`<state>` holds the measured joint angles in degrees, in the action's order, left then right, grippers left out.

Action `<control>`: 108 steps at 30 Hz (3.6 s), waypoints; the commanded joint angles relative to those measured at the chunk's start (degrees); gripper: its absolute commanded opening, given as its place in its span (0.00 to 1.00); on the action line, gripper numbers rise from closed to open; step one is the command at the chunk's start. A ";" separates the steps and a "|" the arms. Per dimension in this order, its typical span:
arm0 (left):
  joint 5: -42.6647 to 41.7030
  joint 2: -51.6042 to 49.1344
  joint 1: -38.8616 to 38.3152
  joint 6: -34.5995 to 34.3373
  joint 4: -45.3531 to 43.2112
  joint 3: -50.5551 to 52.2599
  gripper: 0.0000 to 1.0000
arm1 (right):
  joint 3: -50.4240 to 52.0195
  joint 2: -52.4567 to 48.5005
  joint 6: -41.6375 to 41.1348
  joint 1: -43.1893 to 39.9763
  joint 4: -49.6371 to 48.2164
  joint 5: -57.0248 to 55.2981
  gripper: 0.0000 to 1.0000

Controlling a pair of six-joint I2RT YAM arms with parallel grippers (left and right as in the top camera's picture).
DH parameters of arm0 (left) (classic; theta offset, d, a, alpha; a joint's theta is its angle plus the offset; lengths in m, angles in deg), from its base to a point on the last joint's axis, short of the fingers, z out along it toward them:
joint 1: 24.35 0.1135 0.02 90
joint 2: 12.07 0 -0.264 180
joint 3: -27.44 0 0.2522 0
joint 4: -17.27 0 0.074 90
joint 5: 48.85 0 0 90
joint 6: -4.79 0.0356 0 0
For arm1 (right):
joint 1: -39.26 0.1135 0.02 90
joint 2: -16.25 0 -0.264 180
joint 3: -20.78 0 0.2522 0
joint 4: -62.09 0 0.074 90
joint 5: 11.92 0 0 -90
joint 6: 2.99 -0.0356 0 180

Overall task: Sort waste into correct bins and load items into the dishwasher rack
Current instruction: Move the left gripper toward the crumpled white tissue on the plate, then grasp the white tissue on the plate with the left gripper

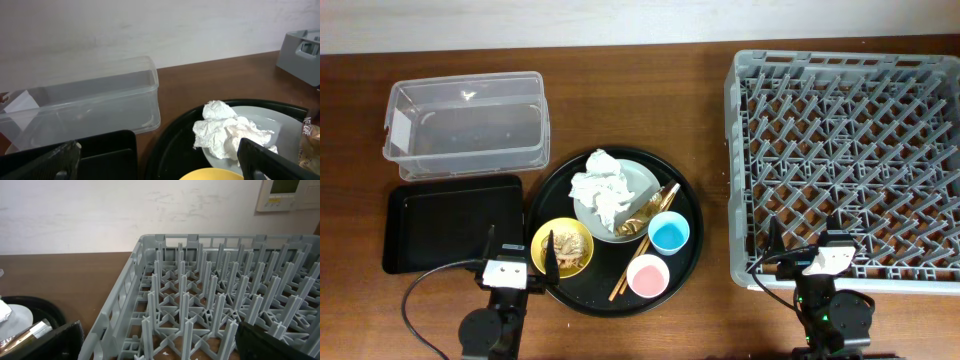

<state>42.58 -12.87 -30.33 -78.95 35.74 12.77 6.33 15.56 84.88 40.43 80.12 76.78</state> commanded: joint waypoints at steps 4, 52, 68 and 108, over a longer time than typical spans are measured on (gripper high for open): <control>-0.83 0.39 -0.13 0.72 0.02 0.42 0.99 | 0.37 0.48 0.20 0.33 0.24 -0.85 0.98; -6.40 -12.09 -0.13 -10.93 15.72 -14.64 0.99 | -17.64 -9.99 -5.07 0.33 21.27 4.07 0.98; -7.32 -54.95 -0.13 -10.82 45.97 -54.64 0.99 | -49.37 -41.46 -5.86 0.33 52.19 8.61 0.98; 9.79 -79.32 -4.50 -13.07 11.23 -59.10 0.00 | -49.37 -42.93 -5.86 0.33 52.98 8.20 0.98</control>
<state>45.16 -91.36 -38.31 -92.35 50.91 -45.37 -41.84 -27.45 79.42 40.43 133.08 85.06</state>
